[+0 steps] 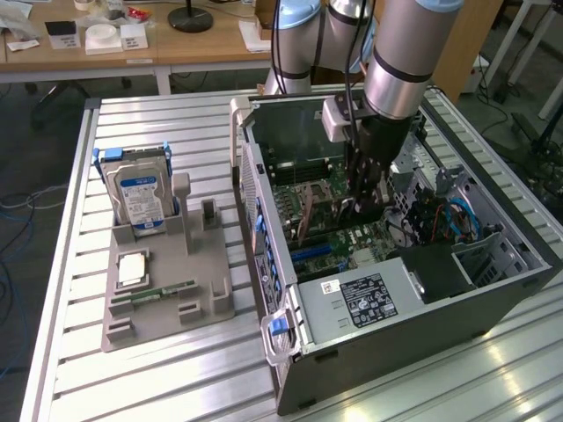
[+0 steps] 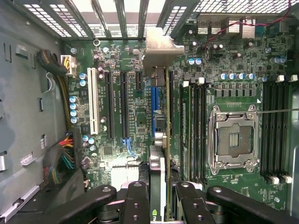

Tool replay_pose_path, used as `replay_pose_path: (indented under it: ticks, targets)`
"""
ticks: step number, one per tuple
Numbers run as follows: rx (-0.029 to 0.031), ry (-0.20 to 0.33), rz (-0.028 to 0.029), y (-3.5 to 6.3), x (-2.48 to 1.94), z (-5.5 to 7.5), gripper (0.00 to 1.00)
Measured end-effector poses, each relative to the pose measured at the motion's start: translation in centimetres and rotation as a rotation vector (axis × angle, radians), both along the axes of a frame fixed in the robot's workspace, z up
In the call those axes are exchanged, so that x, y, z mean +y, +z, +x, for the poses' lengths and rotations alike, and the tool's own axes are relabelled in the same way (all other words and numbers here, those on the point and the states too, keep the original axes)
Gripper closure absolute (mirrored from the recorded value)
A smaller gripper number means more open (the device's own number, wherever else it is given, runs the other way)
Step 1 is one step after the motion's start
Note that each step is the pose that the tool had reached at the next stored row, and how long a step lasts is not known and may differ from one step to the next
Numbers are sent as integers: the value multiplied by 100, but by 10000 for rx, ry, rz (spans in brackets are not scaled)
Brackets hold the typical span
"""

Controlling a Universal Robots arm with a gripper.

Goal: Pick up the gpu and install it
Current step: 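Insert the gpu into the slot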

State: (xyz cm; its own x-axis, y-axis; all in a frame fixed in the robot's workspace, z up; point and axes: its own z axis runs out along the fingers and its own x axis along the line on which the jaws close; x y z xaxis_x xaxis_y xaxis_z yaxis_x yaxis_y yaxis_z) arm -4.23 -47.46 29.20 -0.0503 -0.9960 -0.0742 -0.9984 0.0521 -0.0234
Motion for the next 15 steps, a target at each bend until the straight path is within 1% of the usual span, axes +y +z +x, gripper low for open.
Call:
replay_pose_path:
  ticks: [15]
  targets:
    - [0, -1, 0, -25, 0, 0, 73]
